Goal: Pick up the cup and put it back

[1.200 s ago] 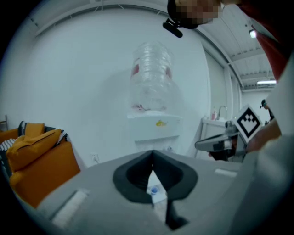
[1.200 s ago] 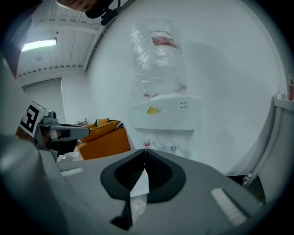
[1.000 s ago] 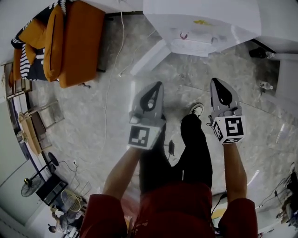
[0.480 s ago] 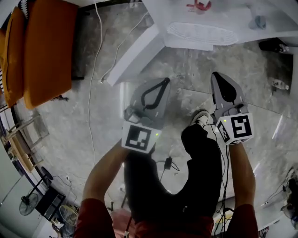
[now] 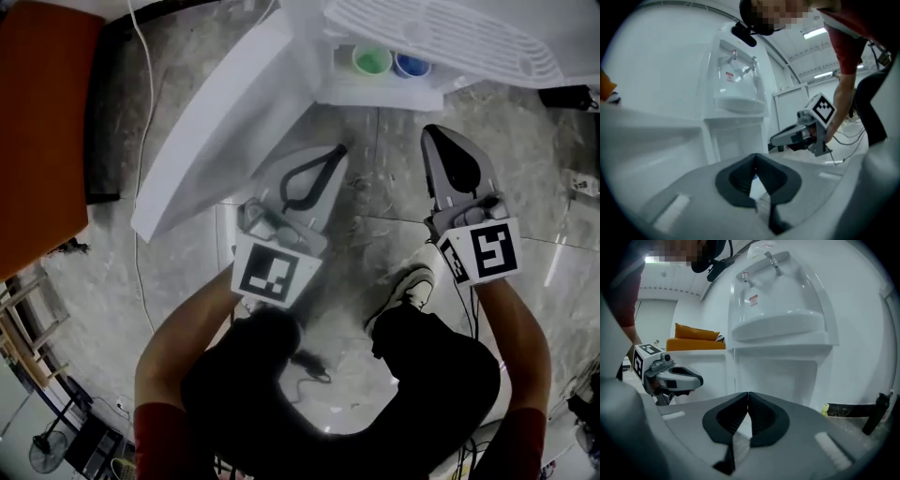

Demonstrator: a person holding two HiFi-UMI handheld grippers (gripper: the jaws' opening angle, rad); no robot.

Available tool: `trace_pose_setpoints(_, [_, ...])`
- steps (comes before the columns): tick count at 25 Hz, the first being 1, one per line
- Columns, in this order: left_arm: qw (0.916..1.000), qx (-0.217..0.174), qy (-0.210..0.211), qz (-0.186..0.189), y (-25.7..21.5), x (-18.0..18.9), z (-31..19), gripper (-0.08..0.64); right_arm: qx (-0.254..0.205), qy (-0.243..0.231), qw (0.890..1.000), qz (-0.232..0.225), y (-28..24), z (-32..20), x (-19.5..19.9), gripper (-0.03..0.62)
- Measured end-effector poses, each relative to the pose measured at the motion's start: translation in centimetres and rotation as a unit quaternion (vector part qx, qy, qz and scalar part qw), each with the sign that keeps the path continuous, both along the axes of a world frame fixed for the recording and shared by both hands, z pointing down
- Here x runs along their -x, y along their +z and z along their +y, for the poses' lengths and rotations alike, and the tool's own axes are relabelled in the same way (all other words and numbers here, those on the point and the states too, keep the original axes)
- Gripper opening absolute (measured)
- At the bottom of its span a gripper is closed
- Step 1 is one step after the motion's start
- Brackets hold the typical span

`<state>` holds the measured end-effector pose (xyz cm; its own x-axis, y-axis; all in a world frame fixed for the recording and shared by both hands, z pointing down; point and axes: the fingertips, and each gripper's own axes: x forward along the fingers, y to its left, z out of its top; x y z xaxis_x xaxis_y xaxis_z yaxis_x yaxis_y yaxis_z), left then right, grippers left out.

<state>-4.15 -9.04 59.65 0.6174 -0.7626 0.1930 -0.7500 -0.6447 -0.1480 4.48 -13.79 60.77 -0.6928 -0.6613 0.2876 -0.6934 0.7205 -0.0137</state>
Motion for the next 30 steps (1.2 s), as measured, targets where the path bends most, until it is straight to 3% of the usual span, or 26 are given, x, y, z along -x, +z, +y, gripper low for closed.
trace_pose_setpoints(7, [0.9999, -0.002, 0.003, 0.014, 6.2, 1.1, -1.8, -0.002, 0.010, 0.020, 1.000, 0.004, 7.1, -2.7, 1.5, 0.000])
trace_pose_setpoints(13, [0.9991, -0.003, 0.041, -0.004, 9.6, 0.7, -1.6, -0.002, 0.032, 0.017, 0.999, 0.004, 10.4, -2.9, 1.8, 0.001])
trace_pose_setpoints(21, [0.9987, 0.009, -0.028, 0.042, 11.5, 3.2, -1.4, -0.002, 0.062, 0.023, 0.998, -0.011, 12.0, -0.8, 1.1, 0.000])
trace_pose_setpoints(30, [0.9971, 0.031, -0.036, 0.059, 13.2, 3.5, -0.5, -0.002, 0.073, 0.025, 0.997, 0.000, 13.5, -0.5, 1.9, 0.002])
